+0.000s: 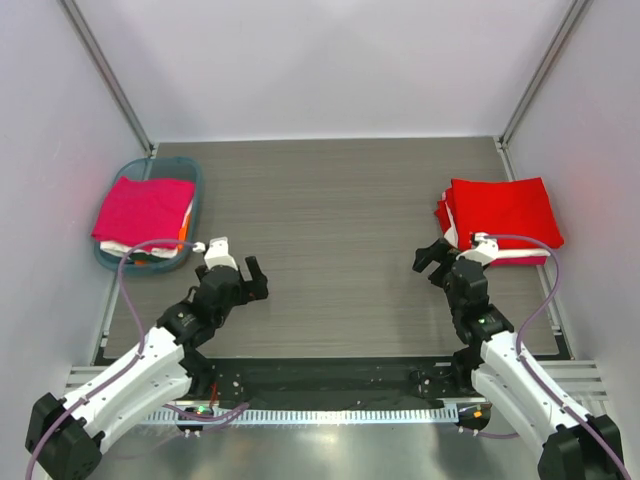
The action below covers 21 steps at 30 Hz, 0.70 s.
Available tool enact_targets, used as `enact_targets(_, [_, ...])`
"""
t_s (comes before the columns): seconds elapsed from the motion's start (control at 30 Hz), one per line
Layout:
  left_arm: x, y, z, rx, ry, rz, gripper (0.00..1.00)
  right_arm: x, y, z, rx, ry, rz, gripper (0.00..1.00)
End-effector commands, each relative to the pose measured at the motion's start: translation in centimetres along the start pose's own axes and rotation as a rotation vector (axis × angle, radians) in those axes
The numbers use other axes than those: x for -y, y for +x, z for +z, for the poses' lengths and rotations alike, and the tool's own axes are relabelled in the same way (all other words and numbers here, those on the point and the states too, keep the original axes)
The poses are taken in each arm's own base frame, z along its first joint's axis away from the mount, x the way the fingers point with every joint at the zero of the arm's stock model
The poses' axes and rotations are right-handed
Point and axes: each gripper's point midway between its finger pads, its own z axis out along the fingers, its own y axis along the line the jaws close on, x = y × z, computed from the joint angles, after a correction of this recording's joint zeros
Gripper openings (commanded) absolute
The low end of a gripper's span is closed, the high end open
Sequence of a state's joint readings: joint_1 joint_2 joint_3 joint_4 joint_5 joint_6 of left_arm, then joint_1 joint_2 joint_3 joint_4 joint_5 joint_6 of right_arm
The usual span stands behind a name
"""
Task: Fold and stack the t-shirts
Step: Grab the tshirt from the pile
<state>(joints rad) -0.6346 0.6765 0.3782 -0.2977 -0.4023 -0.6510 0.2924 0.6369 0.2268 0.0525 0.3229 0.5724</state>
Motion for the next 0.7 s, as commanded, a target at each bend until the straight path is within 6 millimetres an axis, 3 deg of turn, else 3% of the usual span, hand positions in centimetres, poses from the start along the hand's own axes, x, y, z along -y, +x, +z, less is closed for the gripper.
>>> enact_targets(0.0, [0.1, -2.4, -0.2, 0.046, -0.052, -0.045, 1.00, -0.4, -1.3, 0.1, 0.059, -0.009, 0.020, 1.00])
enact_targets(0.1, [-1.3, -4.0, -1.2, 0.056, -0.187, -0.151, 0.96, -0.1, -1.1, 0.2, 0.052, 0.006, 0.027, 0.98])
enact_targets(0.2, [-1.9, -7.2, -2.7, 0.083, -0.252, -0.253, 0.90, 0.3, -0.9, 0.4, 0.042, 0.032, 0.027, 0.97])
enact_targets(0.27, [-3.1, -9.9, -3.6, 0.124, -0.295, -0.316, 0.89, 0.1, -0.8, 0.4, 0.033, 0.026, 0.025, 0.96])
enact_targets(0.3, [-4.6, -11.1, -3.5, 0.146, -0.350, -0.349, 0.89, 0.2, -0.7, 0.4, 0.032, 0.028, 0.025, 0.96])
enact_targets(0.33, [-5.0, -12.7, -3.8, 0.174, -0.364, -0.373, 0.84, 0.3, -0.7, 0.4, 0.034, 0.036, 0.026, 0.96])
enact_targets(0.37, [-5.4, -13.3, -3.6, 0.164, -0.371, -0.390, 0.82, 0.3, -0.9, 0.4, 0.040, 0.040, 0.028, 0.96])
enact_targets(0.4, [-7.8, -13.9, -3.0, 0.152, -0.447, -0.423, 0.81, 0.4, -0.8, 0.4, 0.036, 0.041, 0.026, 0.96])
enact_targets(0.47, [-9.2, -15.6, -2.6, 0.138, -0.467, -0.480, 0.78, 0.4, -0.8, 0.4, 0.036, 0.039, 0.028, 0.95])
enact_targets(0.5, [-11.2, -16.2, -2.5, 0.132, -0.490, -0.544, 0.77, 0.4, -0.8, 0.4, 0.037, 0.040, 0.027, 0.95])
enact_targets(0.67, [-16.3, -17.4, 1.3, 0.048, -0.593, -0.672, 0.68, 0.3, -0.8, 0.3, 0.037, 0.035, 0.029, 0.94])
